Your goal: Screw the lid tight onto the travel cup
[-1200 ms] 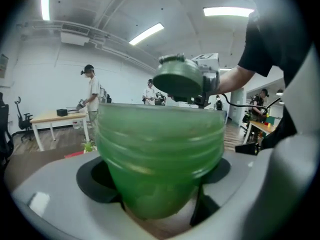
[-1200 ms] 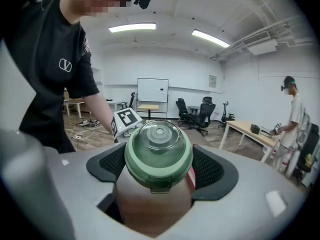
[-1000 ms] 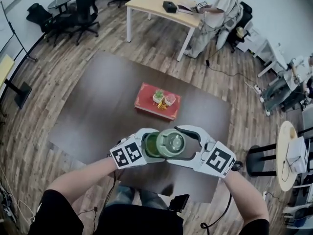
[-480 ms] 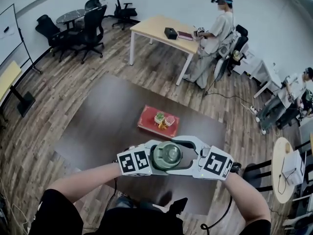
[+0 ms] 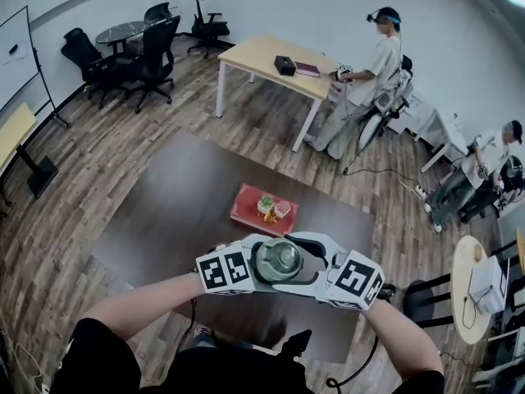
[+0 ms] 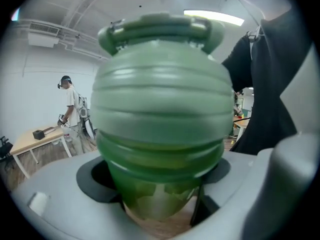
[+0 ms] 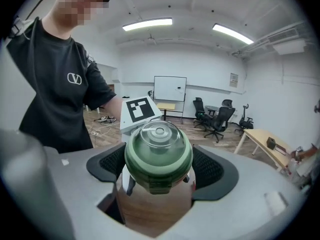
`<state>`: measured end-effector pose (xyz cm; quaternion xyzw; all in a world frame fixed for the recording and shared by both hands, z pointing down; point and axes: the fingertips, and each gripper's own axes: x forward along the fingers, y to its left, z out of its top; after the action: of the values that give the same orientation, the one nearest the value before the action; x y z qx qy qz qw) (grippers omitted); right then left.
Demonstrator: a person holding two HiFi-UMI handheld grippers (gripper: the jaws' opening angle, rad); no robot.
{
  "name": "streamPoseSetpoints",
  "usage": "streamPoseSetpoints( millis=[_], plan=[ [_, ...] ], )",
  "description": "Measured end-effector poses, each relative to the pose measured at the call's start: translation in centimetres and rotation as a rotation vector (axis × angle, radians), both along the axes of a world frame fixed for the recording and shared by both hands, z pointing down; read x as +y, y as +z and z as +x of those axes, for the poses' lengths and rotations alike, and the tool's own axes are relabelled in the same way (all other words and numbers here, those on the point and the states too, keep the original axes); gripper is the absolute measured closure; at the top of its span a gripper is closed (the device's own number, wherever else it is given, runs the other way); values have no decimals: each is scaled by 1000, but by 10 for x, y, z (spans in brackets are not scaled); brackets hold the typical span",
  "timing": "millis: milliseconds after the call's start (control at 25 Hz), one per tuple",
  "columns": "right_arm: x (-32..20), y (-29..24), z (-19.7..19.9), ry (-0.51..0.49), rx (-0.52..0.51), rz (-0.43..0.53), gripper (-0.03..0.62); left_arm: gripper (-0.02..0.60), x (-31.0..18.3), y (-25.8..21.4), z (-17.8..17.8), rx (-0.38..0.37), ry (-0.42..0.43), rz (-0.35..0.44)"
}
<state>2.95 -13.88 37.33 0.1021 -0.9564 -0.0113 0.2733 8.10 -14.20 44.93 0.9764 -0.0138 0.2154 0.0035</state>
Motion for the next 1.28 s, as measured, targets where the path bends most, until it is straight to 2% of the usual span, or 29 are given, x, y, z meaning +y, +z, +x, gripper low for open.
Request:
streamPoseSetpoints(
  millis=[80,200,360,440,520,600,680,760,800,880,960,1120,1200,1280],
  plan=[
    [-2,-6,0,91,-33,8,168,158,-2,-5,1,6,-14,13],
    [-5,-12,2,290,-78,15,168,158,-4,-8,3,23,-42,11],
    [-2,-10,2,557,-51,89,168,158,-1,-5,6,43,-63,5],
    [0,-11,4,621,-86,101,168,158,3,-6,7,55,-63,-7],
    [3,-13,7,635,-162,129,166,158,6,-9,9,69,-59,-16],
    [9,-16,13,613,-229,157,166,158,9,-12,12,78,-44,-13],
    [20,-28,22,546,-346,144,160,158,14,-16,14,85,-21,-17],
    [39,-49,29,396,-486,146,152,158,25,-21,12,101,15,-29],
    [49,-54,31,300,-512,156,154,158,31,-25,11,112,37,-37],
    [60,-50,33,151,-482,159,154,158,45,-33,10,132,82,-50],
    [59,-46,34,84,-466,129,154,158,56,-38,11,138,119,-52],
    [68,-52,32,-49,-512,14,161,158,74,-49,14,148,180,-53],
    [71,-56,30,-71,-524,-6,186,158,76,-53,15,150,178,-51],
    [67,-59,28,-11,-557,19,192,158,68,-55,13,155,144,-52]
  ],
)
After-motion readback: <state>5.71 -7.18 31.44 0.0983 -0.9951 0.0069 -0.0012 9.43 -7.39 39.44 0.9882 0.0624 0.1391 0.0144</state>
